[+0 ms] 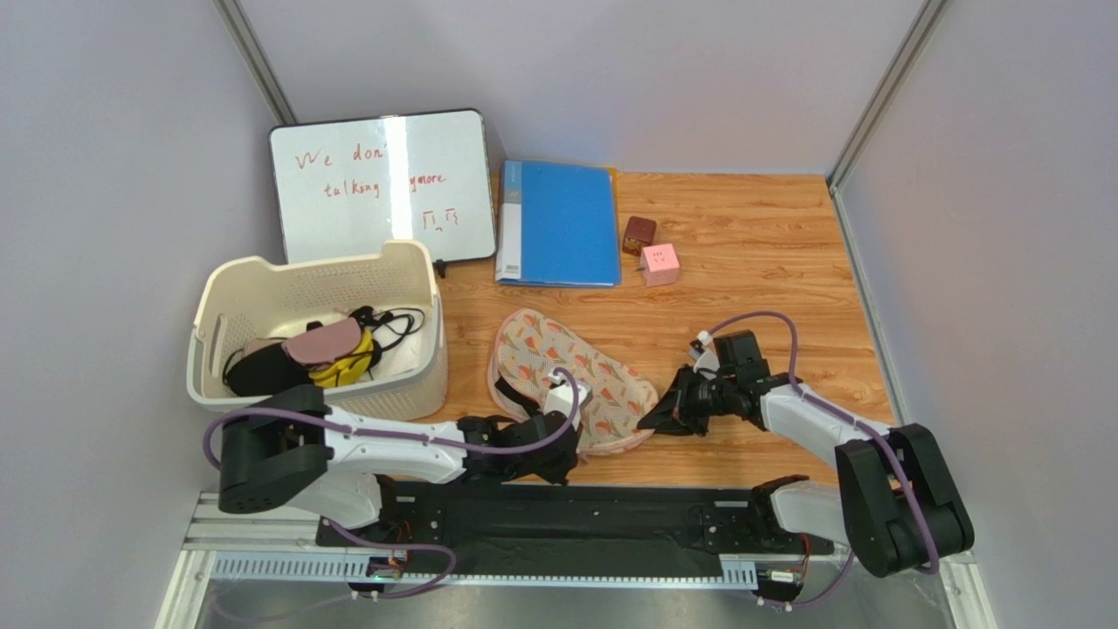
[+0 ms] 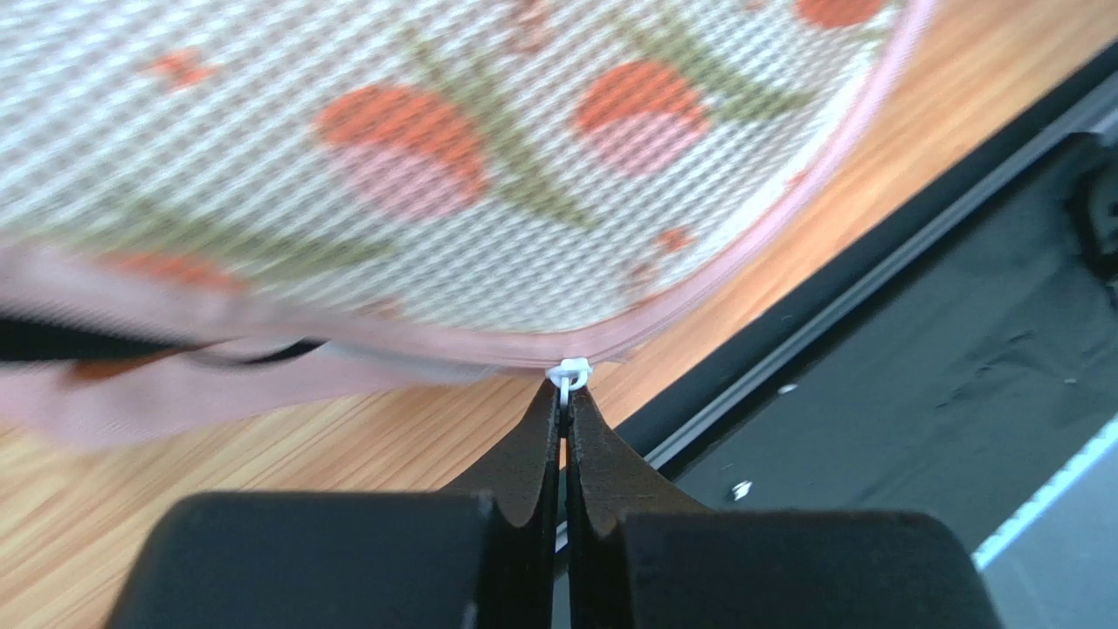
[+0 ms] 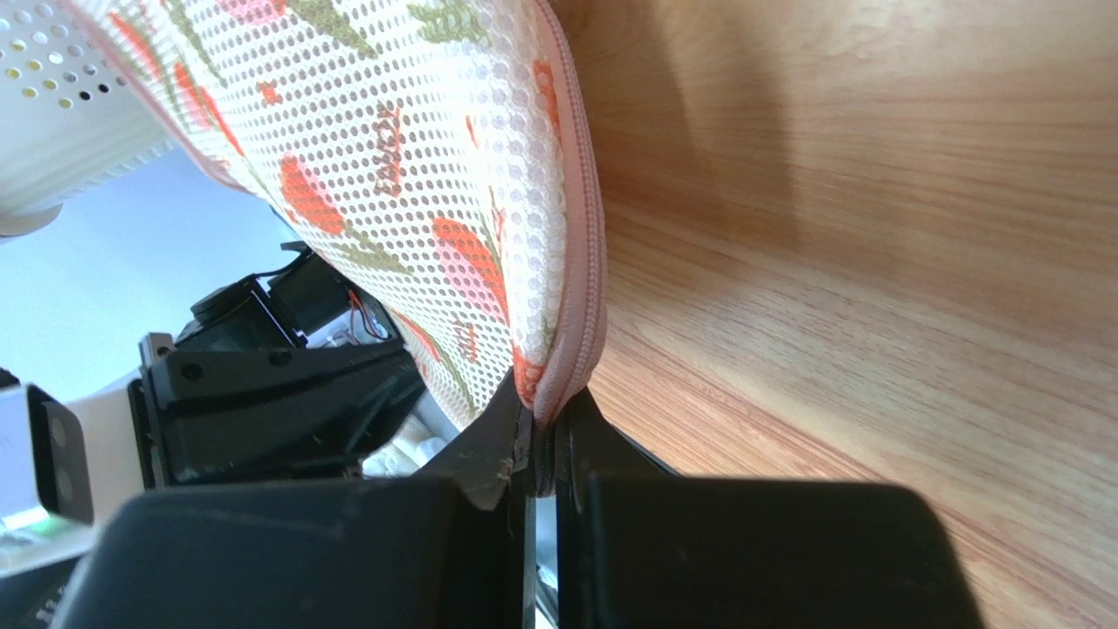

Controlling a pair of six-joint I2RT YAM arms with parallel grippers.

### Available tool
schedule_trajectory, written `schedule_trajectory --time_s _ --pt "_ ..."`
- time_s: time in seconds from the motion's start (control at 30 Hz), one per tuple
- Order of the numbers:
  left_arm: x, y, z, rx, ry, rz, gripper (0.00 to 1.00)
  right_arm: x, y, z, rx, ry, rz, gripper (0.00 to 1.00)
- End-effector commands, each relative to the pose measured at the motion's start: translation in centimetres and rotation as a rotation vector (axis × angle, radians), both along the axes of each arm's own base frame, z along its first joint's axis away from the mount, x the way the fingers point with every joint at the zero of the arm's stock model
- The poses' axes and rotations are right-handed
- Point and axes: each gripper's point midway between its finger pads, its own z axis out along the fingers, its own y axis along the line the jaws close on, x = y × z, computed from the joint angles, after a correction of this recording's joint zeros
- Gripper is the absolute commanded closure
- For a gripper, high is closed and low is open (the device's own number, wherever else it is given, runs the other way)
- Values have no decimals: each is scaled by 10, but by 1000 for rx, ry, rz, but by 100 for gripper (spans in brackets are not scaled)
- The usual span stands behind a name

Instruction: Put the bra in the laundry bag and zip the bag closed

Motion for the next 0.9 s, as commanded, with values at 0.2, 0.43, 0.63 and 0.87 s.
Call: schedule_trajectory --time_s 0.2,0.43,0.63,0.87 --pt "16 48 12 84 -77 108 100 45 6 21 -14 -157 47 100" --pt "27 -30 55 -79 -130 3 100 73 17 25 -34 -183 87 60" --pt "34 -80 44 -31 -115 -94 100 70 5 34 -119 -193 79 32" --pt "34 -101 39 -44 -97 -122 100 27 -27 25 -244 -182 14 27"
